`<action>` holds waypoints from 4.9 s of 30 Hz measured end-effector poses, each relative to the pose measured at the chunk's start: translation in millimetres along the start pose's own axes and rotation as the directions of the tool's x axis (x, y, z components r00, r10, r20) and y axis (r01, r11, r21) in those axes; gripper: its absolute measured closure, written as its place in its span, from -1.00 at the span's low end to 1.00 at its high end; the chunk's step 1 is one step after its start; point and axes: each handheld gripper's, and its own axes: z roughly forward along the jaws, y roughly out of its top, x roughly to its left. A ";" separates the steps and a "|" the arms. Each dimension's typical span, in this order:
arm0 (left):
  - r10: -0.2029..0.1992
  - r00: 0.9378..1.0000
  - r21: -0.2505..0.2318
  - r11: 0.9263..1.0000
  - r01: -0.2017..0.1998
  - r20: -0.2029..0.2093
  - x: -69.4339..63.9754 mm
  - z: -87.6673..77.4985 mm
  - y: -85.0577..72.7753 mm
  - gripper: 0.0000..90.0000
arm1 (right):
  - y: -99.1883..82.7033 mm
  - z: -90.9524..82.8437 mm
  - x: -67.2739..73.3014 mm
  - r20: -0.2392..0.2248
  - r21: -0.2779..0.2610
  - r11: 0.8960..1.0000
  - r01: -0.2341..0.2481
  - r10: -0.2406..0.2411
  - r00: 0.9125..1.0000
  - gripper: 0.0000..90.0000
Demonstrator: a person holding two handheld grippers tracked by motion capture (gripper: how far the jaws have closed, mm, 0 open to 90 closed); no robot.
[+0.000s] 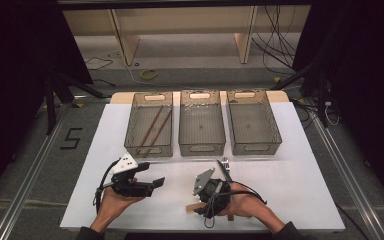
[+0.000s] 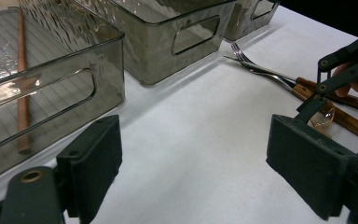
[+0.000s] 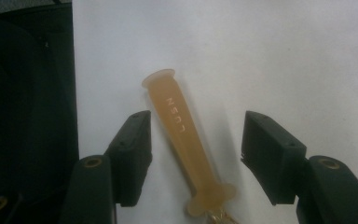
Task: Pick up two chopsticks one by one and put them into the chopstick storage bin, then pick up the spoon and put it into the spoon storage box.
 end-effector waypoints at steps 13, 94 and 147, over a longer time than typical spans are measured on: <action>0.015 1.000 0.001 1.000 -0.015 -0.015 -3.1 1.1 -4.9 -0.61 | 2.5 7.7 -0.2 -0.008 0.027 0.999 0.028 -0.027 1.000 0.25; 0.008 0.999 -0.048 0.999 -0.011 -0.053 1.4 -2.5 -10.2 -0.61 | 18.0 -79.0 -102.8 0.164 -0.377 0.883 -0.278 0.359 0.919 0.69; 0.011 0.999 -0.057 0.998 -0.014 -0.052 1.8 -2.2 -11.3 -0.61 | 58.3 -44.8 -193.5 0.250 -0.390 0.805 -0.448 0.560 0.790 0.68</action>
